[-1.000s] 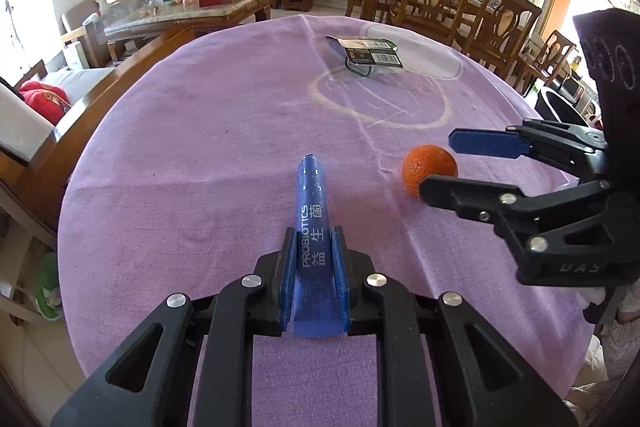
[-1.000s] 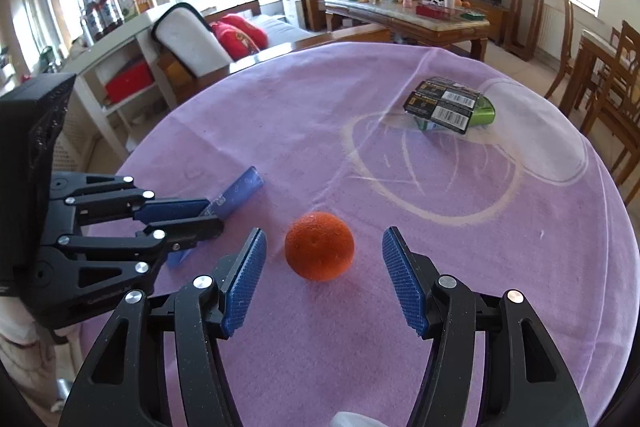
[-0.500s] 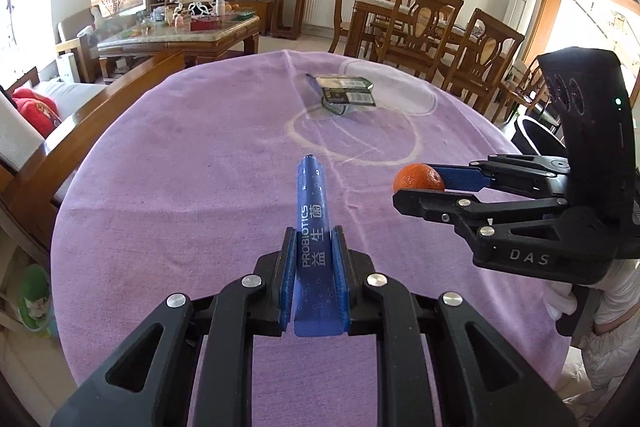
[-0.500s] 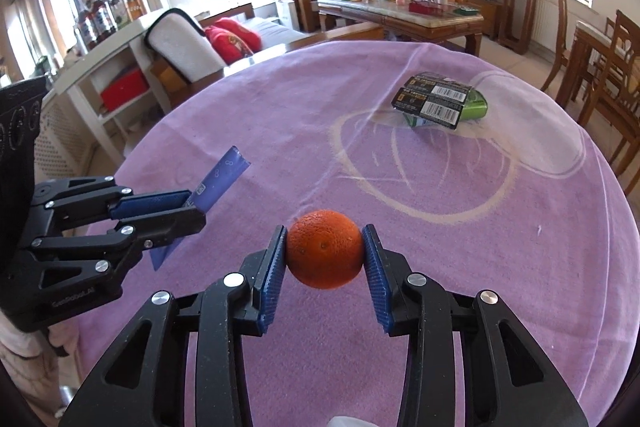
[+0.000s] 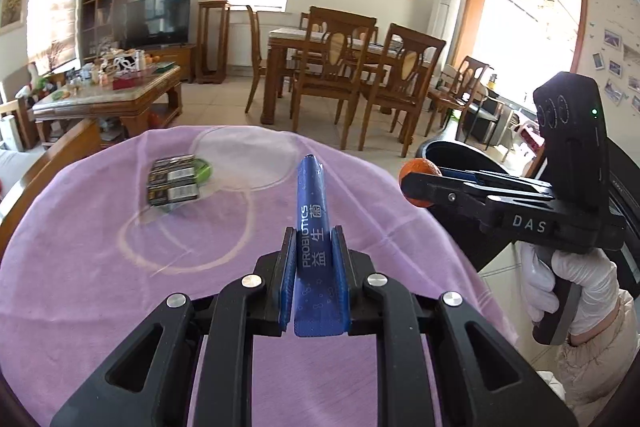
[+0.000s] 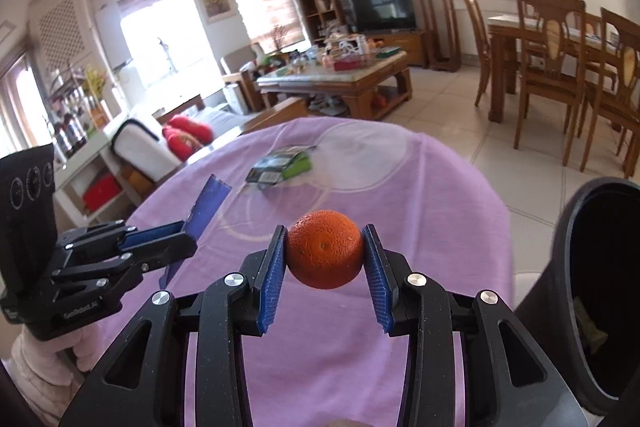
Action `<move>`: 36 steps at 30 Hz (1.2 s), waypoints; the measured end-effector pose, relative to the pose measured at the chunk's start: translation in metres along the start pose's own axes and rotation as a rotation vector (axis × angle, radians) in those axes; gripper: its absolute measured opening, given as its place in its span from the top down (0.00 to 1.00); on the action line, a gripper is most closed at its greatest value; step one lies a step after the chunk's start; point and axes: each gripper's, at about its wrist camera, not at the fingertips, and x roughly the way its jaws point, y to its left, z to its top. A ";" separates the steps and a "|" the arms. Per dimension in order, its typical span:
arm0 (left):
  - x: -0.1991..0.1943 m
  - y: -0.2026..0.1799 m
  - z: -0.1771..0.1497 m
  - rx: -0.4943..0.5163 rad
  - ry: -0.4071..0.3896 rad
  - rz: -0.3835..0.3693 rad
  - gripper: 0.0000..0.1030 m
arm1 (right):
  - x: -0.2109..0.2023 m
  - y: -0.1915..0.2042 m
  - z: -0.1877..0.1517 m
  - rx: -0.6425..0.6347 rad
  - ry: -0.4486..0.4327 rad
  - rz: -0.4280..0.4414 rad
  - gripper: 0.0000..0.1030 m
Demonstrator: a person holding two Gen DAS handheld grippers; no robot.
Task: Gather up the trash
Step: 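Carry the probiotics stick and orange over the black bin and open both grippers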
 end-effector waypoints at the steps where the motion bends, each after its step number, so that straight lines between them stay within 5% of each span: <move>1: 0.007 -0.010 0.005 0.008 0.000 -0.021 0.82 | -0.010 -0.015 0.000 0.020 -0.015 -0.015 0.63; 18: 0.141 -0.155 0.051 0.134 0.099 -0.328 0.82 | -0.117 -0.224 -0.053 0.319 -0.135 -0.220 0.63; 26: 0.200 -0.188 0.051 0.145 0.180 -0.364 0.82 | -0.118 -0.275 -0.081 0.390 -0.124 -0.289 0.63; 36: 0.215 -0.197 0.041 0.177 0.221 -0.342 0.80 | -0.105 -0.288 -0.090 0.398 -0.103 -0.316 0.63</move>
